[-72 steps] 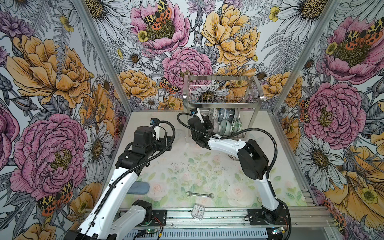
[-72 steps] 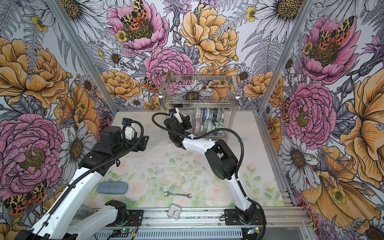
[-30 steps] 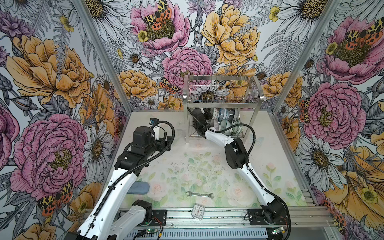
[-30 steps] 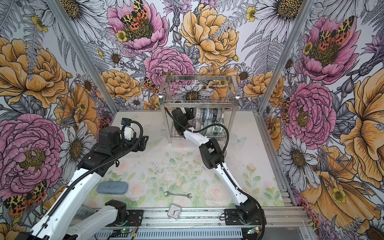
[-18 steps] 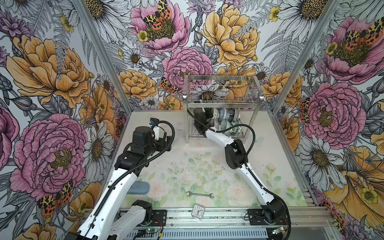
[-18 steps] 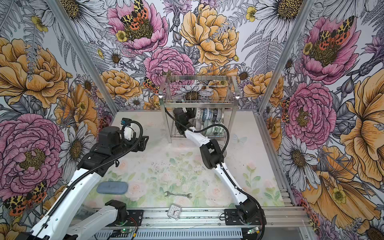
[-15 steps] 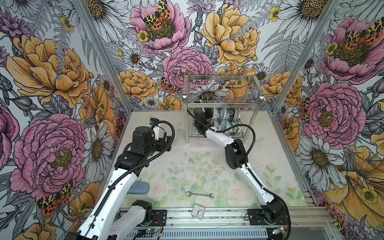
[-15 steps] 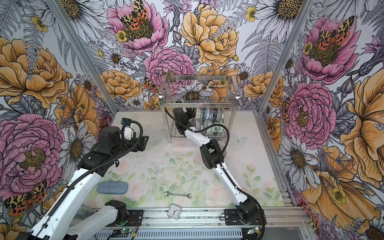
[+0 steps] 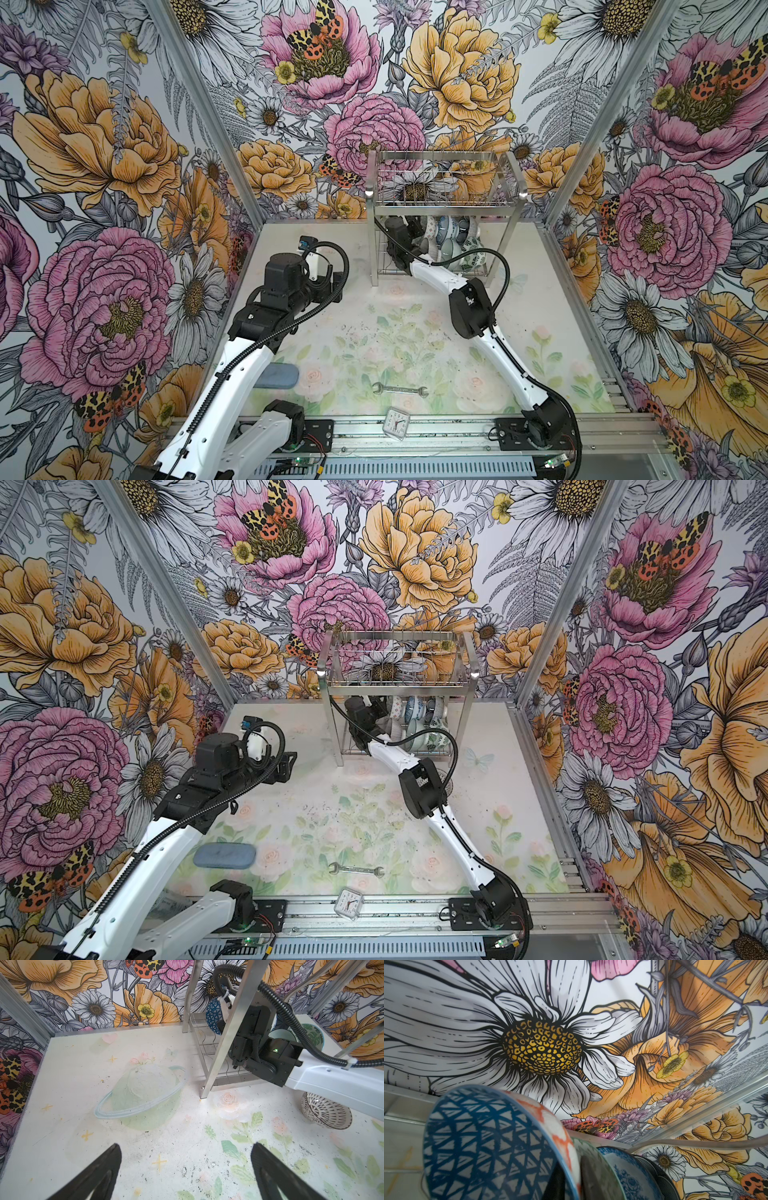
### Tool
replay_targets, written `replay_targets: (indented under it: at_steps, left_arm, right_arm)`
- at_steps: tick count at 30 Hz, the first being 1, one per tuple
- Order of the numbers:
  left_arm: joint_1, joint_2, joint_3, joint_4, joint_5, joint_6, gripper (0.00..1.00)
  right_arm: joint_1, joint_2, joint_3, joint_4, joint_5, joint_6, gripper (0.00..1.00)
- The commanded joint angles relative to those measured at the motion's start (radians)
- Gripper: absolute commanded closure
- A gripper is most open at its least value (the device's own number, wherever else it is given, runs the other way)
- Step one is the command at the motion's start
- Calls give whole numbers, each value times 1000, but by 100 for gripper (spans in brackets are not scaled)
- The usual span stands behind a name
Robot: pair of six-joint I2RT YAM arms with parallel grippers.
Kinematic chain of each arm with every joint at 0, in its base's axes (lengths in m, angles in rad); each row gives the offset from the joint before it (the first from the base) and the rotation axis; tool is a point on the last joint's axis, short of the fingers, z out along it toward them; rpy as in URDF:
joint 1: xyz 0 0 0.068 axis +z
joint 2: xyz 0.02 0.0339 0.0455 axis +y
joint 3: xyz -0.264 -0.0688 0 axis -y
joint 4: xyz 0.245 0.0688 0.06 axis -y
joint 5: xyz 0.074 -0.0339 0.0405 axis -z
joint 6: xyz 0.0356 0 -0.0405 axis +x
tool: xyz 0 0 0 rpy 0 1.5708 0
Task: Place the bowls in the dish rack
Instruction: 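Move the blue triangle bowl with the right gripper into a rack slot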
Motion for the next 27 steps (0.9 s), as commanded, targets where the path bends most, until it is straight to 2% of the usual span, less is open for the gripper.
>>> replay_targets:
  at_steps: [1, 22, 25, 27]
  left_arm:
    - [10, -16, -15, 32, 14, 10, 1]
    - [10, -33, -15, 32, 16, 9, 1]
    - [12, -32, -15, 31, 17, 9, 1]
    - [11, -31, -15, 32, 17, 9, 1]
  right_arm:
    - [32, -51, -68, -52, -51, 15, 80]
    - [59, -179, -170, -73, -74, 62, 61]
    - [59, -227, -219, -63, -86, 69, 51]
    - [61, -256, -252, -53, -91, 69, 35]
